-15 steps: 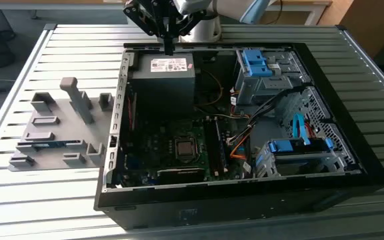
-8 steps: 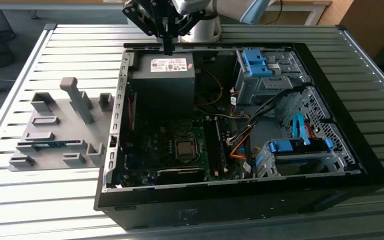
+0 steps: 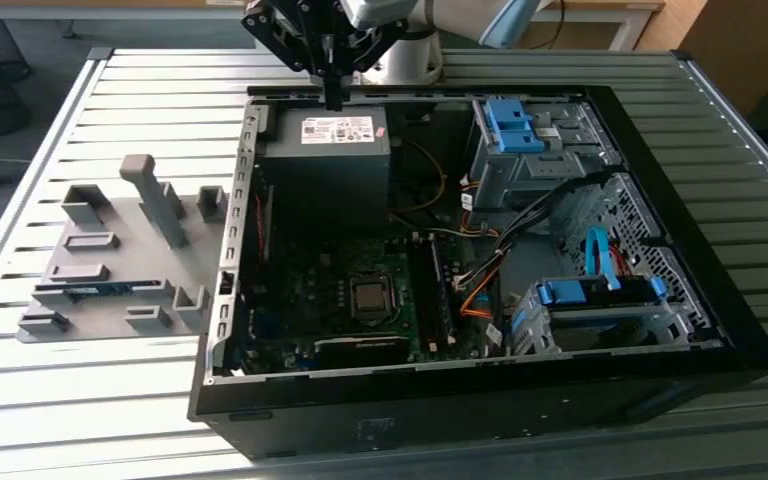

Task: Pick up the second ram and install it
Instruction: 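Reach for the second ram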

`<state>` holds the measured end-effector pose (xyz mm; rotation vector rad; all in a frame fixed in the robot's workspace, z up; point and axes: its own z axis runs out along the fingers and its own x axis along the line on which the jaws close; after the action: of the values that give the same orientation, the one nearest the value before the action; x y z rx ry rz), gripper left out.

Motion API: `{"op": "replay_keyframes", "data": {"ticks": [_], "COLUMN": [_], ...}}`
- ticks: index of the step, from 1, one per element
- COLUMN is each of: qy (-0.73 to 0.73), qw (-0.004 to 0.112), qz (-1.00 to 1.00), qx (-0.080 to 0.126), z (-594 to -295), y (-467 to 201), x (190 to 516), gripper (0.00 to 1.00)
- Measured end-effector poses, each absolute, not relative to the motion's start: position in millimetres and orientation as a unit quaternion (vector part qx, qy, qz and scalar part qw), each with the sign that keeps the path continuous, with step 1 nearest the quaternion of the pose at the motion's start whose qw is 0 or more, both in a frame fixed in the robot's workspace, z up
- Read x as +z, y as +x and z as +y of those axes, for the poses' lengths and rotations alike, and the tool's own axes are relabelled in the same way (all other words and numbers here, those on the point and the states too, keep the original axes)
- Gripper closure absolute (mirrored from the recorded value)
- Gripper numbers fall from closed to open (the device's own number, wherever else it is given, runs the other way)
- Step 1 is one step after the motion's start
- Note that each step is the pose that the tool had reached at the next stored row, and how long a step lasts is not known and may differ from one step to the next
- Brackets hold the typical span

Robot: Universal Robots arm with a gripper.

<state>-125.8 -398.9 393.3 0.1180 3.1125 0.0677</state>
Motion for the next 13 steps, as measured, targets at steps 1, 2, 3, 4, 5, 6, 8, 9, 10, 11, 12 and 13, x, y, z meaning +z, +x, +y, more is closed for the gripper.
{"op": "replay_keyframes", "data": {"ticks": [1,2,3,4,5,6,8,9,10,11,12,13], "qy": [0.038,0.038,0.038,0.038,0.038,0.038,0.038,0.038,0.038,0.038,0.038,0.038], "qw": [0.013,0.013,0.013,0.013,0.013,0.013,0.013,0.013,0.013,0.013,0.013,0.013], "qz": [0.999,0.999,0.999,0.999,0.999,0.999,0.999,0.999,0.999,0.999,0.999,0.999], "qx": [0.022,0.022,0.022,0.022,0.022,0.022,0.022,0.022,0.022,0.022,0.022,0.022], "z": [-398.9,-398.9,-398.9,-398.9,-398.9,-398.9,-398.9,-398.9,-398.9,-398.9,-398.9,-398.9], "y": [-126.0,-126.1,-126.3,-126.5,-126.6,-126.8,-127.2,-127.5,-127.9,-128.2,-128.6,-128.9], "x": [393.3,393.3,393.3,393.3,393.3,393.3,393.3,393.3,393.3,393.3,393.3,393.3], "gripper": [0.89,0.89,0.89,0.89,0.89,0.89,0.89,0.89,0.89,0.89,0.89,0.89]}}
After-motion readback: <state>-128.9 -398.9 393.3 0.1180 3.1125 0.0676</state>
